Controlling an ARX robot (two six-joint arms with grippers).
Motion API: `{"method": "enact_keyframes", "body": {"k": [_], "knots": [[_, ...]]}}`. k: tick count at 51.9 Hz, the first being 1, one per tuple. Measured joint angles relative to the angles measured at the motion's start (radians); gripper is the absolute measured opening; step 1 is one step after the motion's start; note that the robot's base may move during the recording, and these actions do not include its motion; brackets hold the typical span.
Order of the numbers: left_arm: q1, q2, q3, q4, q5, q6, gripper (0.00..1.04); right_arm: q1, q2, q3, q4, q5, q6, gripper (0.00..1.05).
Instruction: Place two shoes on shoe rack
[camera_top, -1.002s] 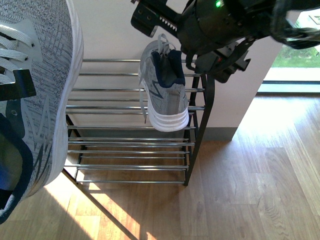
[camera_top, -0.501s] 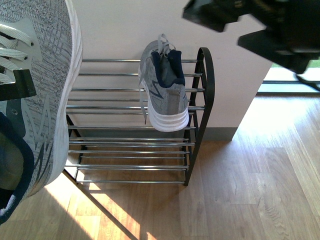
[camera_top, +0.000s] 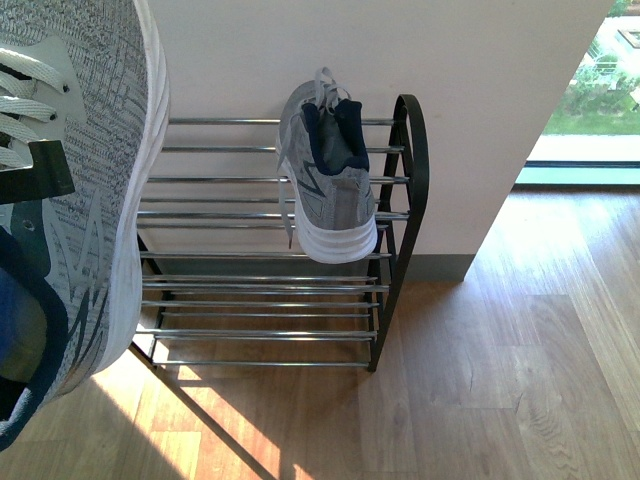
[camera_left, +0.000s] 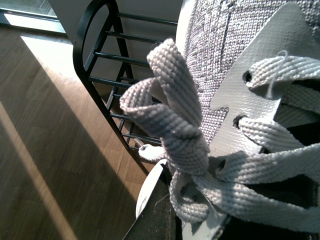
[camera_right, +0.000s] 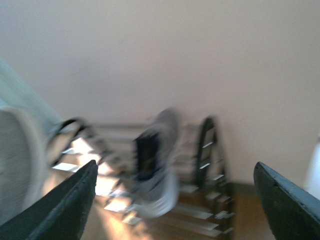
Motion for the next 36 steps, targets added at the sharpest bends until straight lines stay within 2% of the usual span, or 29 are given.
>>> {"method": "enact_keyframes", "body": {"k": [4,7,9,28,31,36], "knots": [[0.0,0.0,0.0,0.0,0.0,0.0,0.02,0.015,-0.02,-0.074,0.142,0.228,-0.121,0.77],[0.0,0.0,0.0,0.0,-0.001,0.0,0.02,0.008,-0.051,-0.114,0.182,0.345,-0.179,0.67],[0.0,0.0,0.0,0.0,-0.003,0.0,0.02,-0.004,-0.073,-0.134,0.188,0.367,-0.202,0.61],[0.0,0.0,0.0,0.0,-0.001,0.0,0.02,-0.058,-0.214,-0.255,0.165,0.318,-0.259,0.12],[0.0,0.0,0.0,0.0,-0.002,0.0,0.02,-0.088,-0.24,-0.269,0.152,0.266,-0.262,0.03],[0.0,0.0,0.0,0.0,-0.001,0.0,0.02,-0.136,-0.277,-0.29,0.135,0.238,-0.267,0.01]]}}
